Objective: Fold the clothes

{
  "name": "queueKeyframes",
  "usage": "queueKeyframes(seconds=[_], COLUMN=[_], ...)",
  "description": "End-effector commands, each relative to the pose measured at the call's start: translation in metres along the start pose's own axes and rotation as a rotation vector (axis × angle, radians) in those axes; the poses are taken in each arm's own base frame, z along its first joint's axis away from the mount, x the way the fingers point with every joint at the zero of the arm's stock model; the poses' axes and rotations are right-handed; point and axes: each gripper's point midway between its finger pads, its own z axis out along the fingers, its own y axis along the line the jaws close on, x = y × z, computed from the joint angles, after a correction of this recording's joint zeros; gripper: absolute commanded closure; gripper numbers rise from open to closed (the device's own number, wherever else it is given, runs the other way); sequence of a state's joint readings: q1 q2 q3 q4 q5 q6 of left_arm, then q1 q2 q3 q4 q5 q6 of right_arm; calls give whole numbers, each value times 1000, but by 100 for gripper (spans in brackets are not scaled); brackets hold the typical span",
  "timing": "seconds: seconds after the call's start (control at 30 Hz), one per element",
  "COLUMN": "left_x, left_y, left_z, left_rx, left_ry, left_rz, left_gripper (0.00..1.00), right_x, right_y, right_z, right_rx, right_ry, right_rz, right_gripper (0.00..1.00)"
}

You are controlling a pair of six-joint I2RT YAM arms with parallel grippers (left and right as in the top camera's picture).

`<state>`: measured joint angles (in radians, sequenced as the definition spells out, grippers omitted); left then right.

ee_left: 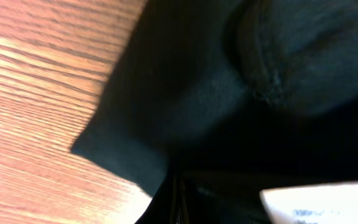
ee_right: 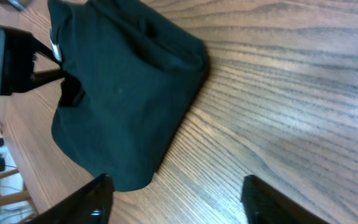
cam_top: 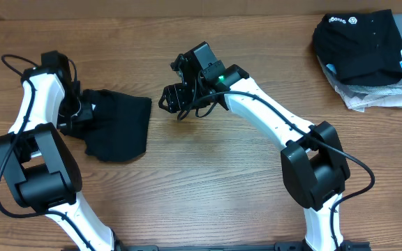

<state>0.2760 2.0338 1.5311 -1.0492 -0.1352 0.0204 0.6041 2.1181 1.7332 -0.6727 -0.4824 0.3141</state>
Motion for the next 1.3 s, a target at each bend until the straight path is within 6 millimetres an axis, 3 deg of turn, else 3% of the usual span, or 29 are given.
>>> queueKeyframes(seconds=[0.0, 0.03, 0.1, 0.17, 0.2, 0.27, 0.57, 0.7, 0.93, 1.03, 1.17, 1.27], left_x=[2, -1, -4, -5, -6, -7, -47, -61, -63, -63, -63, -65], left_y=[6, 6, 5, 0, 0, 1, 17, 19, 18, 16, 15, 15], left_z=[9, 9, 9, 8, 7, 0, -116, -148, -152, -150, -150, -150], left_rx=[-29, -29, -20, 7, 10, 14, 23, 44, 52, 57, 65, 65], left_ry=[5, -6, -20, -23, -25, -21, -160, -249, -259, -254, -255, -262], left_rz=[-36, -51, -65, -66, -75, -95, -184, -193, -191, -189, -189, -190], left_gripper=[83, 53, 34, 6, 0, 0, 0, 0, 0, 0, 0, 0], right_x=[-3, -2, 1, 3, 4, 8, 26, 27, 27, 28, 27, 22], right_y=[5, 5, 9, 14, 16, 20, 26, 33, 33, 17, -20, -28], right_z=[8, 14, 19, 24, 26, 33, 80, 91, 94, 95, 93, 92], right_rx=[-2, -5, -23, -38, -37, -42, -82, -106, -108, -23, 192, 240], right_ry=[-8, -3, 6, 11, 14, 24, 73, 61, 55, 43, 5, -13], right_rz=[23, 40, 51, 55, 67, 104, 173, 143, 99, 54, -35, -99], right_gripper=[25, 24, 23, 22, 21, 18, 17, 16, 17, 17, 17, 16])
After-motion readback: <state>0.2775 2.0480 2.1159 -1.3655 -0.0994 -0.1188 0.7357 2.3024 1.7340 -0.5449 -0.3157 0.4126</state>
